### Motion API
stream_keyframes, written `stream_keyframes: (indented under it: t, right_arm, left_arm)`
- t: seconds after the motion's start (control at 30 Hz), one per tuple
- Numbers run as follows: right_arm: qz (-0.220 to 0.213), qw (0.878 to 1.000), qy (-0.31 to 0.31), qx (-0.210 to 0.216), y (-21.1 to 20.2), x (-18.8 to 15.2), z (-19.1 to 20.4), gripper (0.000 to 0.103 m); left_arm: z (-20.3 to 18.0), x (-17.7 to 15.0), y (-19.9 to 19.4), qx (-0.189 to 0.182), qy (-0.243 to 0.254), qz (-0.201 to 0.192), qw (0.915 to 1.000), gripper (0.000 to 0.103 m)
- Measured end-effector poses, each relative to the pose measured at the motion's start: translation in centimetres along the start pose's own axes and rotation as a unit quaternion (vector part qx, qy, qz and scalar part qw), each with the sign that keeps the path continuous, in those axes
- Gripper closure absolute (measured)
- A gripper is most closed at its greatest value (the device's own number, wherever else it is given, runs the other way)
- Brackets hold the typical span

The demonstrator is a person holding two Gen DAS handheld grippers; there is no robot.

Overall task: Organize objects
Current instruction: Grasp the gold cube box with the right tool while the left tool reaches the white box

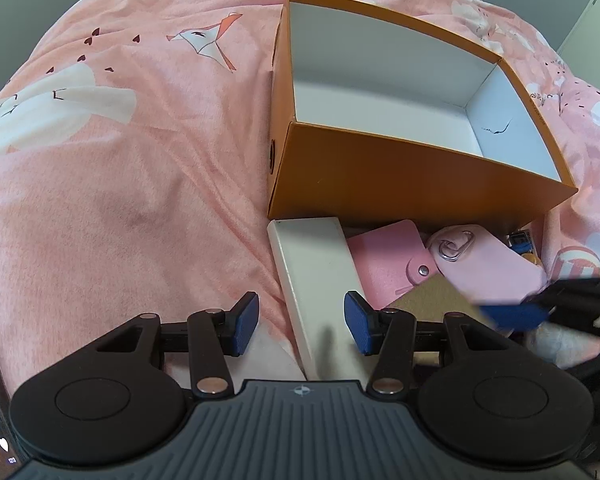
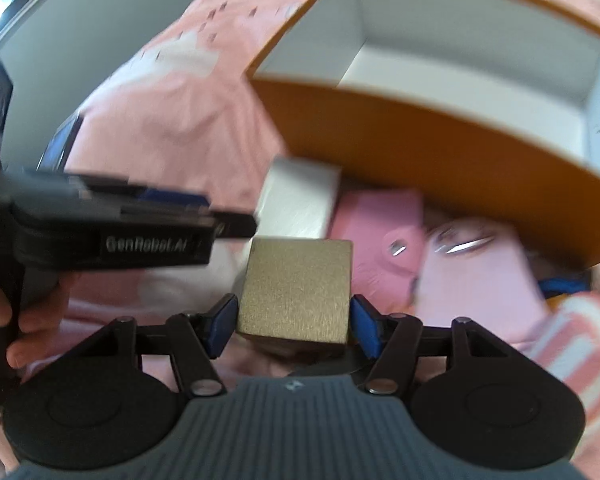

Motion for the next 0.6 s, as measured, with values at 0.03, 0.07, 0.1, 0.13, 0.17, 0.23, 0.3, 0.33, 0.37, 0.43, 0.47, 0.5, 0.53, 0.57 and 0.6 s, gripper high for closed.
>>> stream_keyframes:
  t: [0.03, 0.07, 0.1, 0.13, 0.17, 0.23, 0.3, 0.33, 0.37, 0.43, 0.47, 0.5, 0.53, 0.57, 0.6]
  right_arm:
    - [-0.011, 1.0, 0.0, -0.01, -0.6, 0.2, -0.4, 0.04]
    - [-0.021, 1.0, 0.003, -0.02, -1.3, 0.4, -0.9, 0.04]
    - [-0.03, 0.999, 0.008, -0.03, -2.0, 0.7, -1.5, 0.041]
    - [-0.038, 0.998, 0.016, -0.036, -2.6, 0.9, -2.2, 0.041]
    - [-0.046, 0.998, 0.03, -0.033, -3.2, 1.0, -2.9, 0.041]
    - [-0.052, 0.997, 0.055, -0.029, -3.6, 1.4, -3.9, 0.042]
    - [-0.057, 0.996, 0.059, -0.046, -3.8, 1.7, -4.8, 0.055]
    - [-0.057, 0.995, 0.059, -0.06, -3.6, 1.8, -5.1, 0.057]
    - [-0.058, 0.994, 0.06, -0.069, -3.6, 1.9, -5.5, 0.058]
    - [-0.06, 0.993, 0.07, -0.067, -3.3, 2.0, -6.2, 0.058]
    - [-0.058, 0.993, 0.076, -0.065, -3.1, 2.0, -6.5, 0.058]
    - [-0.056, 0.993, 0.081, -0.062, -2.9, 2.0, -6.7, 0.057]
    - [-0.057, 0.993, 0.086, -0.059, -2.7, 1.9, -6.8, 0.056]
    - [-0.058, 0.993, 0.088, -0.054, -2.7, 1.9, -6.9, 0.053]
    - [-0.059, 0.993, 0.087, -0.05, -2.7, 1.9, -6.9, 0.051]
  left_arm:
    - [0.0, 0.0, 0.0, -0.001, -0.002, 0.0, 1.0, 0.045]
    - [0.0, 0.0, 0.1, -0.002, -0.003, 0.001, 1.0, 0.044]
    - [0.0, 0.0, 0.3, -0.003, -0.004, 0.004, 1.0, 0.044]
    - [-0.1, 0.0, 0.6, -0.004, -0.006, 0.008, 0.9999, 0.044]
    - [-0.2, -0.1, 0.9, -0.005, -0.007, 0.014, 0.9999, 0.044]
    - [-0.3, -0.3, 1.6, -0.011, -0.012, 0.029, 0.9994, 0.044]
    - [-0.4, -0.5, 2.4, -0.016, -0.018, 0.042, 0.9988, 0.044]
    - [-0.4, -0.6, 2.7, -0.016, -0.022, 0.048, 0.9985, 0.044]
    - [-0.3, -0.6, 3.1, -0.013, -0.027, 0.052, 0.9982, 0.044]
    - [-0.2, -0.7, 3.7, -0.008, -0.033, 0.059, 0.9977, 0.045]
    - [-0.1, -0.7, 4.0, -0.004, -0.036, 0.062, 0.9974, 0.045]
    - [-0.1, -0.6, 4.3, -0.006, -0.039, 0.065, 0.9971, 0.045]
    - [-0.1, -0.6, 4.5, -0.01, -0.043, 0.069, 0.9967, 0.043]
    - [-0.1, -0.6, 4.8, -0.015, -0.048, 0.071, 0.9962, 0.042]
    - [-0.2, -0.6, 5.0, -0.02, -0.051, 0.074, 0.9957, 0.041]
Point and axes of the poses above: each gripper's, at about its wrist camera, not at the fingertips, and y roughly the way its jaws point, z to its left, x to its top, the point moved 6 cm from there along y, roughly the way its jaws point, and after that the axes turned 7 degrees about -y, right-handed, at the moved point
